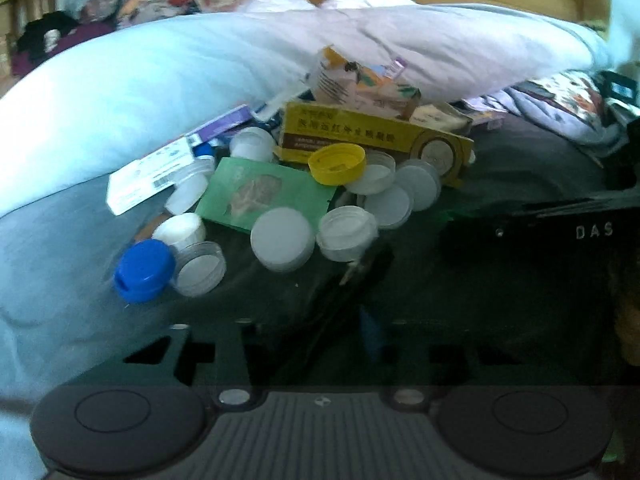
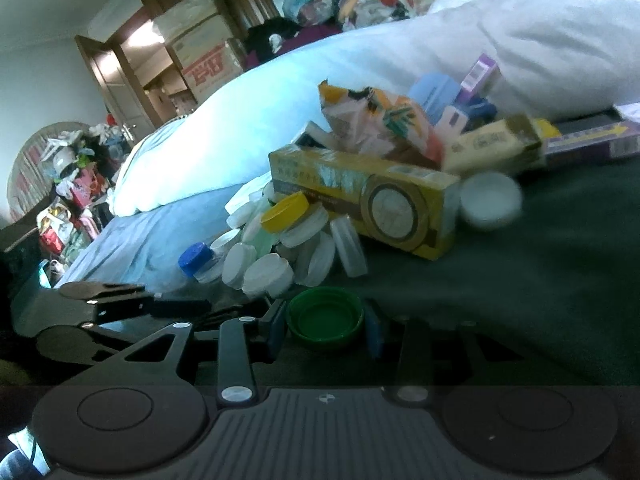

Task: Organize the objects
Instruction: 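Grasp a black cable with left tool while right grasps a green cap, then carry the black cable and green cap over the teal basket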

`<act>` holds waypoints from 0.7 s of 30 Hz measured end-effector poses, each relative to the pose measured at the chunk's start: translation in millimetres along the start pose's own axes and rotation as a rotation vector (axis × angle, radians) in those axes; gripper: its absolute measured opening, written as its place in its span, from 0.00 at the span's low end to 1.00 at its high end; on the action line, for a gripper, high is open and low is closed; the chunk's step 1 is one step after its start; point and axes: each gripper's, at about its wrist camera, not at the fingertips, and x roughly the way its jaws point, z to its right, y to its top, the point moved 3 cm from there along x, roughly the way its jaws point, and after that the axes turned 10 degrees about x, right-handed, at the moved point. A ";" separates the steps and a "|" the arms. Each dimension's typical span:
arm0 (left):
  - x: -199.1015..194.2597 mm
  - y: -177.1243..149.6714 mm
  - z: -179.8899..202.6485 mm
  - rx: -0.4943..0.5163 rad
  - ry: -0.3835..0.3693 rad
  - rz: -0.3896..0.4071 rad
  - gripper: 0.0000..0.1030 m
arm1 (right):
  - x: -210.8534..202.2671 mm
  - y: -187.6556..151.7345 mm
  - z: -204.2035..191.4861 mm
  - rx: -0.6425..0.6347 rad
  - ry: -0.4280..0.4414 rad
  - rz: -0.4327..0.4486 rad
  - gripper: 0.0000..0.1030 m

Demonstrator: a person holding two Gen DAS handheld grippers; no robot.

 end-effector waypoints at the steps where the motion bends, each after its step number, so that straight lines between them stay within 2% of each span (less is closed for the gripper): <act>1: -3.2 -0.6 1.7 -0.015 0.015 0.003 0.32 | -0.4 -0.1 -1.3 -0.009 -0.001 0.001 0.40; 3: -8.8 3.4 4.7 -0.057 0.030 0.014 0.24 | -2.2 0.7 -5.5 -0.035 0.006 0.005 0.40; 5: -18.8 11.3 5.4 -0.091 0.060 0.032 0.24 | -5.6 0.5 -12.4 -0.072 0.017 0.013 0.40; 9: -68.2 19.9 -10.0 -0.206 0.128 0.115 0.24 | -16.7 0.1 -29.3 -0.139 0.043 0.029 0.40; 16: -172.8 25.8 -42.8 -0.331 0.317 0.293 0.24 | -43.9 9.3 -67.9 -0.203 0.101 0.071 0.39; 21: -244.4 7.3 -82.7 -0.437 0.474 0.329 0.24 | -52.9 30.1 -127.8 -0.293 0.198 0.117 0.39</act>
